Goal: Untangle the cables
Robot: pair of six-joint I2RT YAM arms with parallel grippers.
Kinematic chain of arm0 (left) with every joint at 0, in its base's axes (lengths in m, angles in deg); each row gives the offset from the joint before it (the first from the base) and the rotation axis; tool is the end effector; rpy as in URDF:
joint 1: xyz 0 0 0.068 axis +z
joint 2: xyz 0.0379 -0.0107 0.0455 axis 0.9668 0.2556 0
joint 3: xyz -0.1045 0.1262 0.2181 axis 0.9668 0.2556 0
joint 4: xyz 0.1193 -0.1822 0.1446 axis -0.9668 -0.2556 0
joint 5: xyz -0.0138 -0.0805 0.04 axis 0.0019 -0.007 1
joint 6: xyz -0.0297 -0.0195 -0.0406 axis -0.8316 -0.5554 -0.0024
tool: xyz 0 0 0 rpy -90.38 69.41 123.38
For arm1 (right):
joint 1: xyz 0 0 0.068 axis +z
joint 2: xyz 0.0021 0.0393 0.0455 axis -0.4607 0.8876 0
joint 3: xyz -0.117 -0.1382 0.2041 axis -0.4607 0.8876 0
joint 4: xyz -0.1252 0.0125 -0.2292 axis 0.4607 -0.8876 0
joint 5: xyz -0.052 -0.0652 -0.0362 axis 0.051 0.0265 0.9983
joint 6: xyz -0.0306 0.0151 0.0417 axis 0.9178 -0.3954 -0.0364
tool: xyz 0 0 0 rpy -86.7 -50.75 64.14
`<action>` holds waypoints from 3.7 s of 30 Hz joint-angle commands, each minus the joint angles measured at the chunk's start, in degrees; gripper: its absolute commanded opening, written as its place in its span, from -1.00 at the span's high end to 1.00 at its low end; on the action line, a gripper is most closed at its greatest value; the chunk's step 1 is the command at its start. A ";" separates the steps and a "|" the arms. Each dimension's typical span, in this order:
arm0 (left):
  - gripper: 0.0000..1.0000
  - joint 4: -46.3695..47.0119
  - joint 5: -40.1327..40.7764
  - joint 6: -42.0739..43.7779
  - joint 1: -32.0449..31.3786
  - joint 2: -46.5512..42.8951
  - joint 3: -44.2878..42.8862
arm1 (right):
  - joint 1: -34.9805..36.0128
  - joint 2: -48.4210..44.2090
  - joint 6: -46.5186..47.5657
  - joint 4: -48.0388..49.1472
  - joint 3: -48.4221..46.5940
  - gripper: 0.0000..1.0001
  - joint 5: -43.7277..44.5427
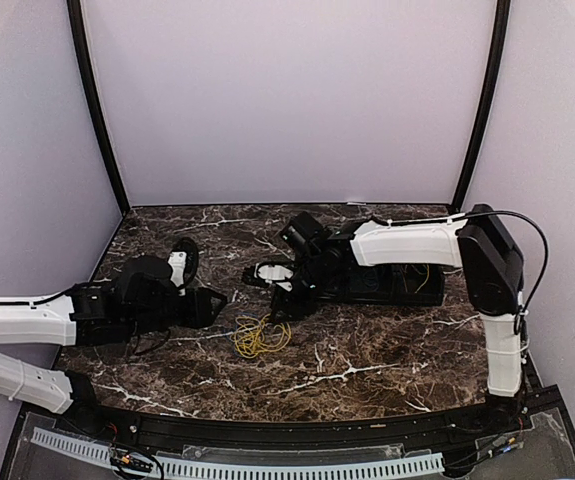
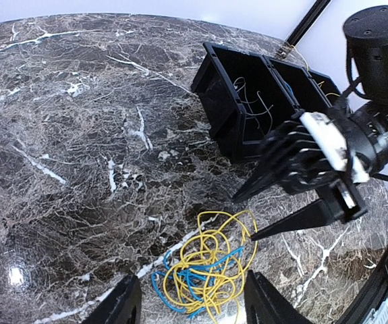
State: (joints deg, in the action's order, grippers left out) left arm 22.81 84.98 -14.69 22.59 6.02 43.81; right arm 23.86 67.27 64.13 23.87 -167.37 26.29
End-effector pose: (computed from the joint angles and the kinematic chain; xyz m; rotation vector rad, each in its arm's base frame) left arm 0.1496 -0.1816 0.2314 0.1698 2.1023 -0.6983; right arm 0.2649 0.3540 0.1918 -1.7822 1.9261 0.7024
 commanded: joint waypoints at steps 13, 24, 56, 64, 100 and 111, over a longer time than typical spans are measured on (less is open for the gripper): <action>-0.08 2.58 -6.66 3.70 0.51 -4.98 3.42 | 0.12 4.02 -1.35 -3.76 -6.54 1.00 3.50; -0.19 23.74 -10.31 17.85 -2.33 5.42 1.02 | 1.30 -6.95 -2.97 -9.60 -11.26 1.00 -6.02; 0.14 17.91 2.74 17.11 -2.30 31.37 -2.46 | -13.13 -39.28 -3.79 -5.82 -11.44 1.00 -7.94; 0.05 21.51 -8.97 15.28 -2.59 24.70 -3.72 | -26.16 -47.91 -2.73 -2.48 7.10 1.00 -3.10; -0.06 13.95 1.13 14.85 -2.80 -8.54 5.99 | -45.13 -29.09 -10.13 11.73 25.26 1.00 11.34; -0.07 17.02 -0.05 15.47 -2.88 -3.18 5.15 | -42.62 -18.15 -10.72 8.20 22.52 1.00 13.35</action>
State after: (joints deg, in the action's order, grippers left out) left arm 37.49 85.22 0.08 19.93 2.15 49.04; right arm -20.56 46.74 53.90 32.11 -142.84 37.35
